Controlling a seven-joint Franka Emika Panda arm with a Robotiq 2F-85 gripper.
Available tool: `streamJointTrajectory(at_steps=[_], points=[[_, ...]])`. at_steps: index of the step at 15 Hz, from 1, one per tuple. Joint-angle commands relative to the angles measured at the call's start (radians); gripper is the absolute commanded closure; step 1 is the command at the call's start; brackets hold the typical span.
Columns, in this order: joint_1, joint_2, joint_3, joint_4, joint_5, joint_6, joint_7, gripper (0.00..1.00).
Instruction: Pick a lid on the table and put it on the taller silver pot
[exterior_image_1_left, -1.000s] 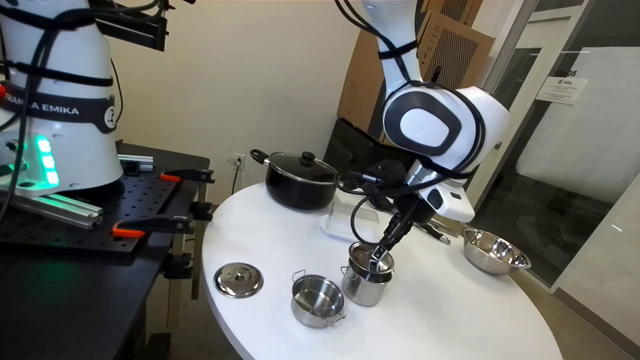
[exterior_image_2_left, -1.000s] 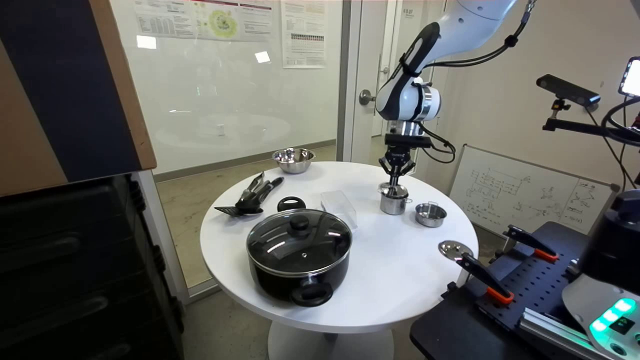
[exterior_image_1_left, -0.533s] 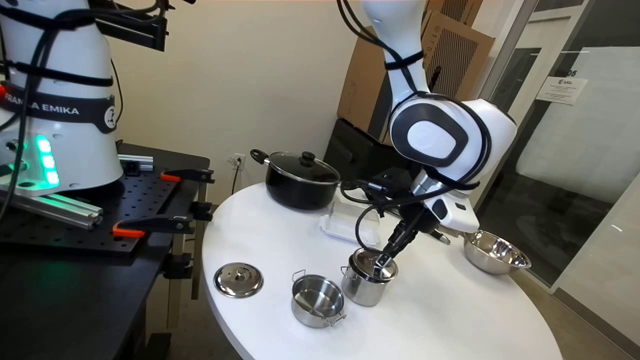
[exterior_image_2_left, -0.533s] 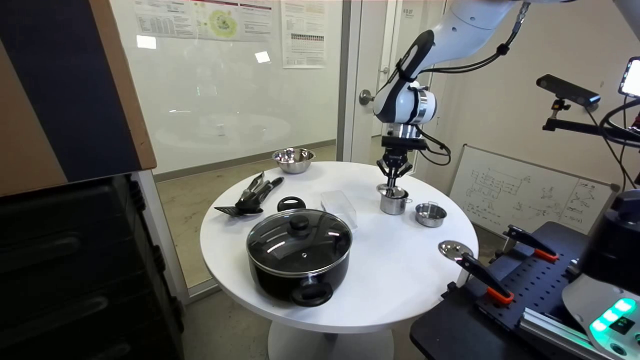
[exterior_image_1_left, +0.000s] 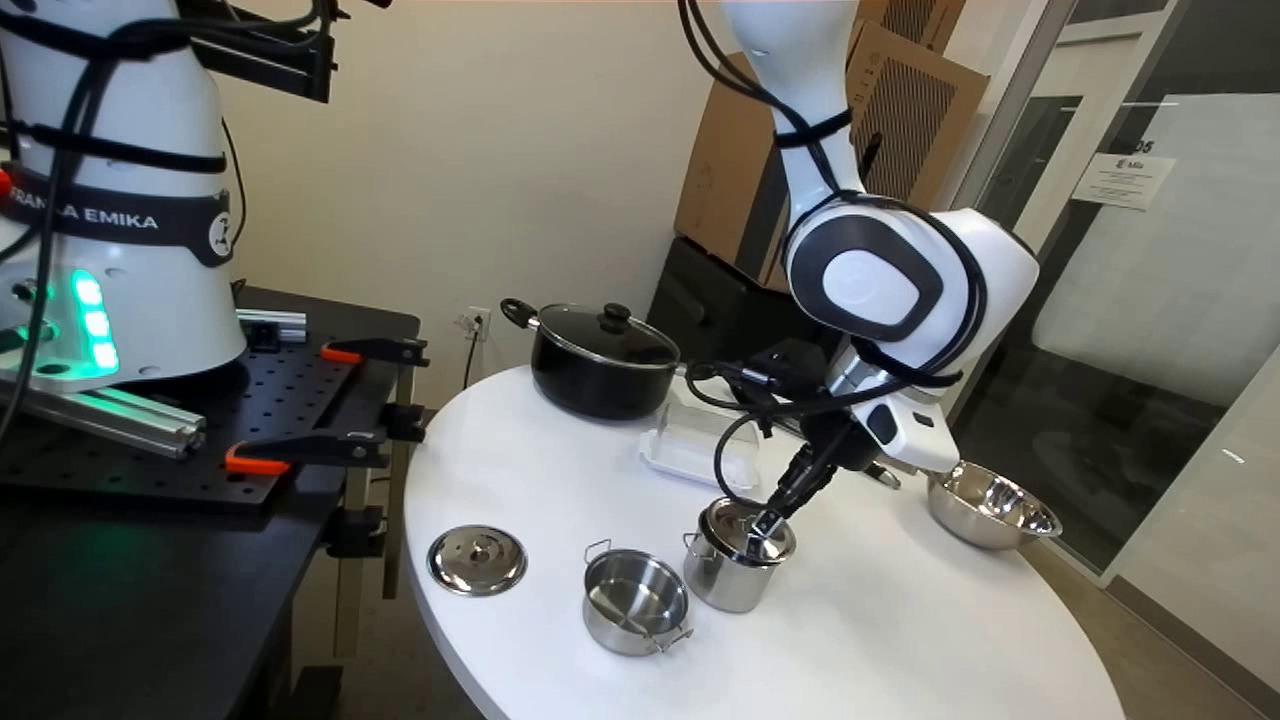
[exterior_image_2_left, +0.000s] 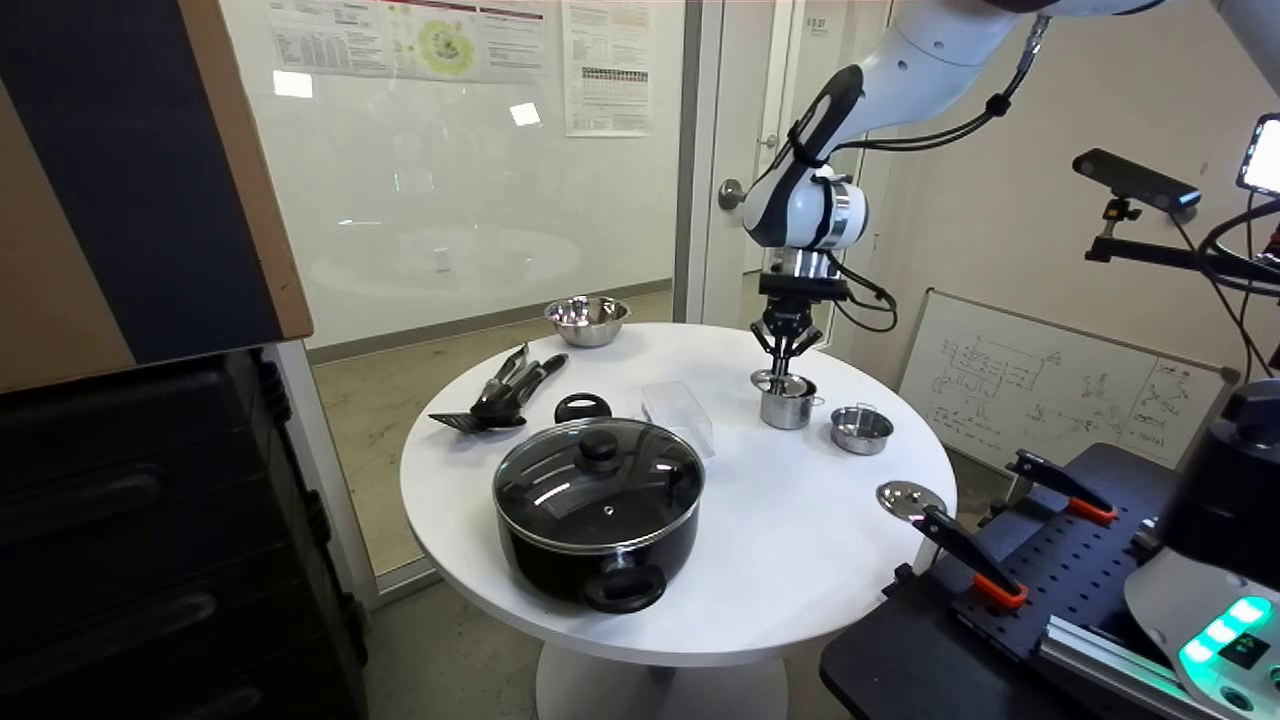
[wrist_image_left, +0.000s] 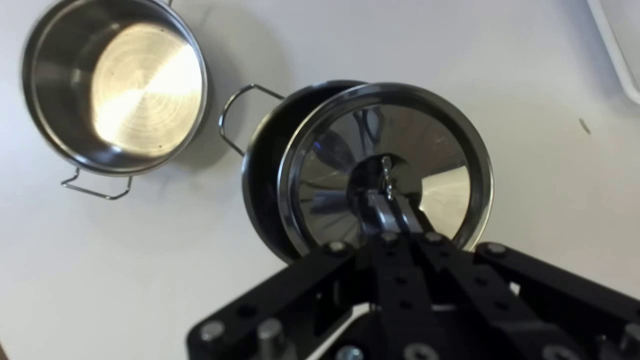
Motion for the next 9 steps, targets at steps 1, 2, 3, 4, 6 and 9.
streamJointTrajectory(at_steps=[1, 2, 3, 4, 6, 9], points=[[0.008, 0.025, -0.008, 0.035, 0.016, -0.031, 0.016, 1.00], [0.007, 0.020, -0.008, 0.028, 0.016, -0.027, 0.013, 1.00], [0.007, 0.016, -0.008, 0.020, 0.017, -0.022, 0.010, 1.00], [0.005, 0.012, -0.007, 0.013, 0.018, -0.018, 0.006, 1.00], [0.002, 0.005, -0.007, 0.002, 0.020, -0.012, 0.001, 1.00], [-0.004, -0.010, -0.004, -0.021, 0.025, 0.000, -0.010, 1.00]])
